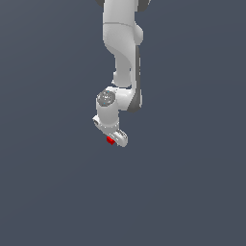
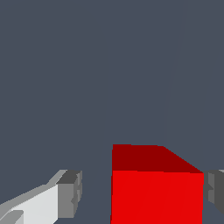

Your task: Lift up the red cube by 0.2 meters.

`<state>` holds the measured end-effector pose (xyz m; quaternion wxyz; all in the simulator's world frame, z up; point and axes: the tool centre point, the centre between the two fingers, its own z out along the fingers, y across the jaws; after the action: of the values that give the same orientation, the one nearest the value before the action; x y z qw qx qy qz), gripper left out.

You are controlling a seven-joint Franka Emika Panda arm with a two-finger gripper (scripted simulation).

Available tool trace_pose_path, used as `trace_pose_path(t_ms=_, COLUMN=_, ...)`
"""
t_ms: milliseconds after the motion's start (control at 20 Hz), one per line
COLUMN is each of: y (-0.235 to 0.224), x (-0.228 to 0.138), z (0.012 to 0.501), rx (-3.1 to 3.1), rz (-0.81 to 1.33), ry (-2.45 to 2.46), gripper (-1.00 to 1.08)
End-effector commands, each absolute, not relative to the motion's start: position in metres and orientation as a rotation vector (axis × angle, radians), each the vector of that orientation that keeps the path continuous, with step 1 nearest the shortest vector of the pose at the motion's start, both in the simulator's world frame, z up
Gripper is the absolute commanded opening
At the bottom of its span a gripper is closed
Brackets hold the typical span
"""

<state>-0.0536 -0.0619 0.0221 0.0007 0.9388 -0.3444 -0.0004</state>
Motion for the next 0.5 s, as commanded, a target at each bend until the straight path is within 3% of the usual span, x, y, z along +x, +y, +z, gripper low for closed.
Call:
trace_pose_path(t_ms=0, y=-0.0626, x=-0.0544, z=0.0203, rx=2.942, rz=0.001, ry=-1.098, gripper=1.0)
trace_pose_path(t_ms=50, y=-0.0626, x=-0.0544, z=0.0203, rx=2.942, rz=0.001, ry=-1.098, gripper=-1.0)
trace_pose_path(t_ms=450, y=-0.0626, x=-0.0544, z=0.0203, rx=2.942, rz=0.001, ry=-1.098, gripper=-1.0)
